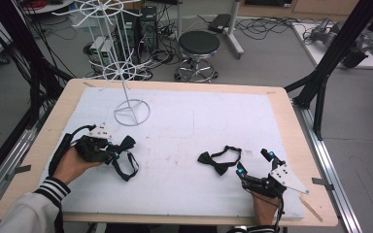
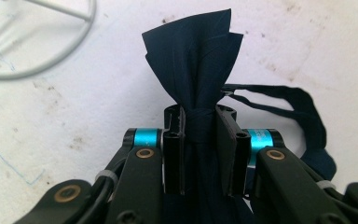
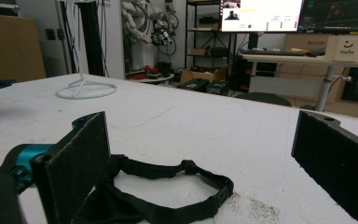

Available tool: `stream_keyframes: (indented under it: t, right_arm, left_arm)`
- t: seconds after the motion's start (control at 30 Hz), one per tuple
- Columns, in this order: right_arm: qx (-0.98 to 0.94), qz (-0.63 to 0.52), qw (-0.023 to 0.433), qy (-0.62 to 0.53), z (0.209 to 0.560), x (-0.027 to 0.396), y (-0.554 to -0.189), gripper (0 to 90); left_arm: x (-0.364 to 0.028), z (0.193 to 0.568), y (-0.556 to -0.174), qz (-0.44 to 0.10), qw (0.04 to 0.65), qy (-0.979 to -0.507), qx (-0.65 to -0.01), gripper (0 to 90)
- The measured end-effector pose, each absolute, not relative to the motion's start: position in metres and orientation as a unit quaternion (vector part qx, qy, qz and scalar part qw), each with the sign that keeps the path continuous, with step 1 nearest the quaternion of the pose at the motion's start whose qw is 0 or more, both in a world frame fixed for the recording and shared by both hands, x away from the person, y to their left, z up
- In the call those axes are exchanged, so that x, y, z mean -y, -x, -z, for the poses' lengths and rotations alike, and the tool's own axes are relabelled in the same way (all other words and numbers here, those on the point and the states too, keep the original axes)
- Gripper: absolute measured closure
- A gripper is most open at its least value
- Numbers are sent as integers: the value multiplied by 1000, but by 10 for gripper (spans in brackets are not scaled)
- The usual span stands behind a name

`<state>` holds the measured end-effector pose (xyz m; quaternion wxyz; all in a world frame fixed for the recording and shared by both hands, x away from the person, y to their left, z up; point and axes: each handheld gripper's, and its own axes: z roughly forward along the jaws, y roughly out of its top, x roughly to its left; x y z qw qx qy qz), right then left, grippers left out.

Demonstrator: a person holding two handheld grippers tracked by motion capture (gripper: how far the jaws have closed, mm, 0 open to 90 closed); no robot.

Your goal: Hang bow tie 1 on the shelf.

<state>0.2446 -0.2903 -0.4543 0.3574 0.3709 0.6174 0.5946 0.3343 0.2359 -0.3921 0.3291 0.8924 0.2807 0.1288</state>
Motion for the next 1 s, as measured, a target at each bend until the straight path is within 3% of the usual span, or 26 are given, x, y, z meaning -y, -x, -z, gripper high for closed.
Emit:
stream_keyframes:
  t: [0.3, 1.0]
  right_arm:
    - [-617, -595, 357, -371, 454, 290, -245, 35]
    - [-617, -595, 357, -372, 454, 290, -245, 35]
  left_arm:
    - [-243, 380, -333, -149, 382, -870, -273, 739]
    - [-243, 347, -336, -182, 431, -845, -258, 739]
